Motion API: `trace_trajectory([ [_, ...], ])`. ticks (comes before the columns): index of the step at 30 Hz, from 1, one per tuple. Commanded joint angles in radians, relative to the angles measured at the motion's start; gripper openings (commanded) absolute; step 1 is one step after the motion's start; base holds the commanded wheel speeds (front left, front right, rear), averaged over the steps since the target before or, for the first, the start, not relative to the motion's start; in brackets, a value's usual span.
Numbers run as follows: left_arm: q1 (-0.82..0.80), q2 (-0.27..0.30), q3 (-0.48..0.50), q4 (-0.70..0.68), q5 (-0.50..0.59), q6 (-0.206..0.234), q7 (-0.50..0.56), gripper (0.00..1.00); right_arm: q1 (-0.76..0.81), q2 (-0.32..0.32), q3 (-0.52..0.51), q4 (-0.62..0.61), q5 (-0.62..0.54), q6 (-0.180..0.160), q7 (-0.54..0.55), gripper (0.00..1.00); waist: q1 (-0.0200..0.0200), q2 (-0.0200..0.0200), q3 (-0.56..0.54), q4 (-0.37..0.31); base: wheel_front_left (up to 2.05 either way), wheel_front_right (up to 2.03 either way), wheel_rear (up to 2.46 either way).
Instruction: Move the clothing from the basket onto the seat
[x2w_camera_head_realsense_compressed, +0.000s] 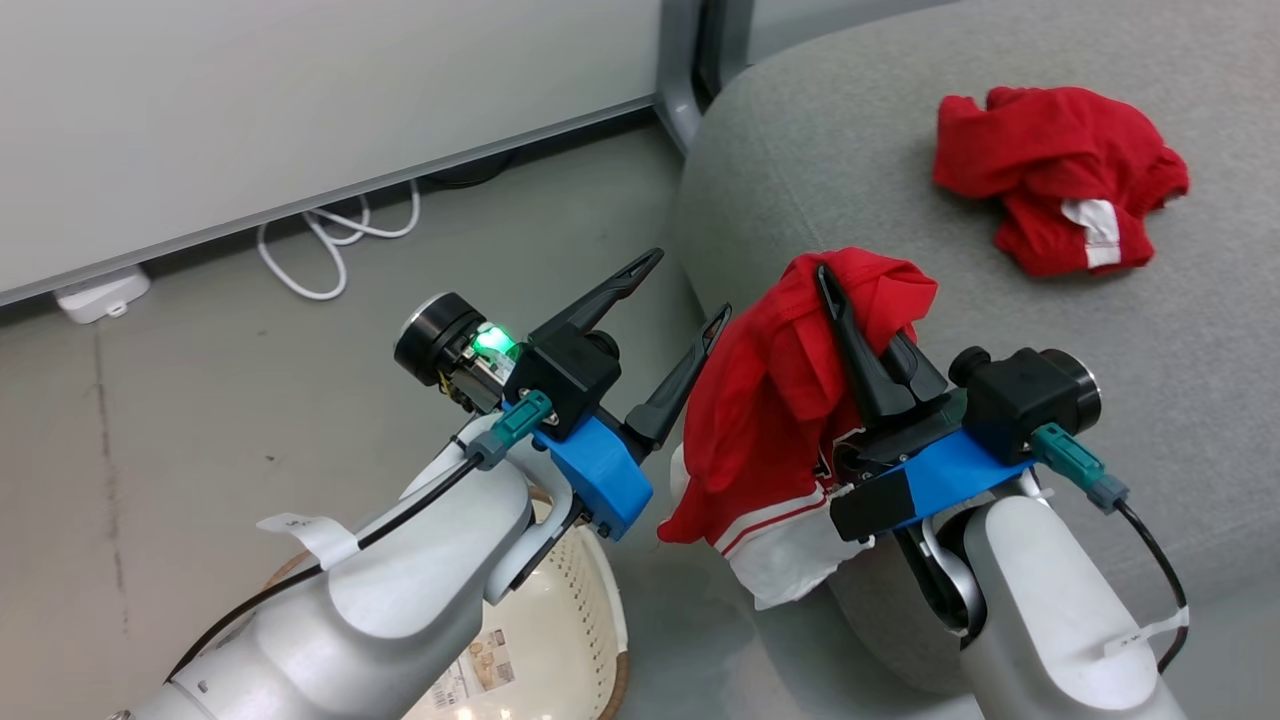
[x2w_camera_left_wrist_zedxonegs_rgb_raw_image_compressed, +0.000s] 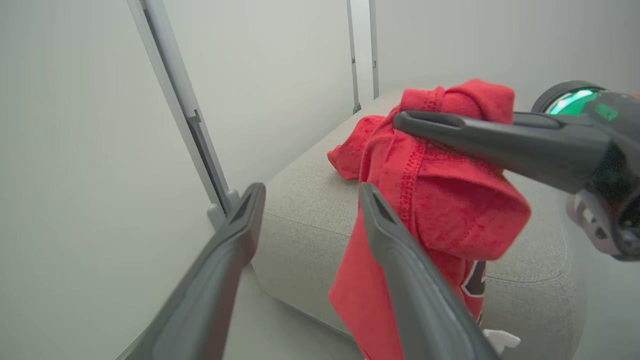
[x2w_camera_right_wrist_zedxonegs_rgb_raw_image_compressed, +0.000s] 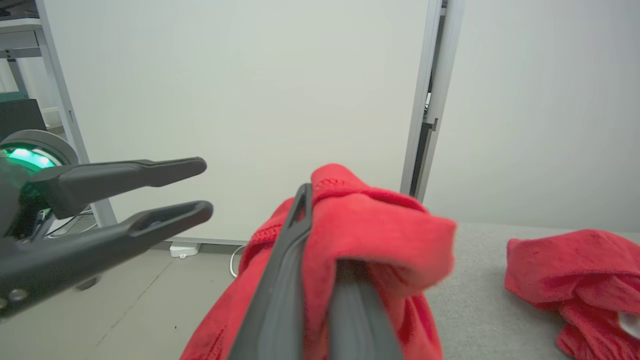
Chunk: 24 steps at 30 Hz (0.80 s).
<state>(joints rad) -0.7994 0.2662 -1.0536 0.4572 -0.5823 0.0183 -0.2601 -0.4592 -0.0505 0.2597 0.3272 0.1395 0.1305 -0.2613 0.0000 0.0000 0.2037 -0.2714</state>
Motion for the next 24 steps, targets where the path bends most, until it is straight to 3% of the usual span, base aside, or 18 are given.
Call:
trace_trajectory([
  [1, 0.011, 0.003, -0.003, -0.002, 0.000, 0.004, -0.002, 1.00, 0.011, 0.000, -0.004, -0.013, -0.008, 0.001, -0.006, 0.00, 0.0000, 0.0000, 0.004, -0.027, 0.00, 0.00, 0.00],
  [12, 0.012, 0.008, -0.018, -0.013, -0.004, 0.001, 0.011, 1.00, 0.047, 0.001, -0.033, -0.051, -0.003, 0.001, -0.006, 0.00, 0.0000, 0.0000, 0.017, -0.077, 0.00, 0.00, 0.00],
  [24, -0.033, 0.023, -0.005, -0.062, 0.013, 0.023, 0.006, 1.00, -0.062, -0.003, -0.117, -0.109, -0.042, 0.001, -0.006, 0.00, 0.0000, 0.0000, 0.084, -0.025, 0.00, 0.00, 0.00],
])
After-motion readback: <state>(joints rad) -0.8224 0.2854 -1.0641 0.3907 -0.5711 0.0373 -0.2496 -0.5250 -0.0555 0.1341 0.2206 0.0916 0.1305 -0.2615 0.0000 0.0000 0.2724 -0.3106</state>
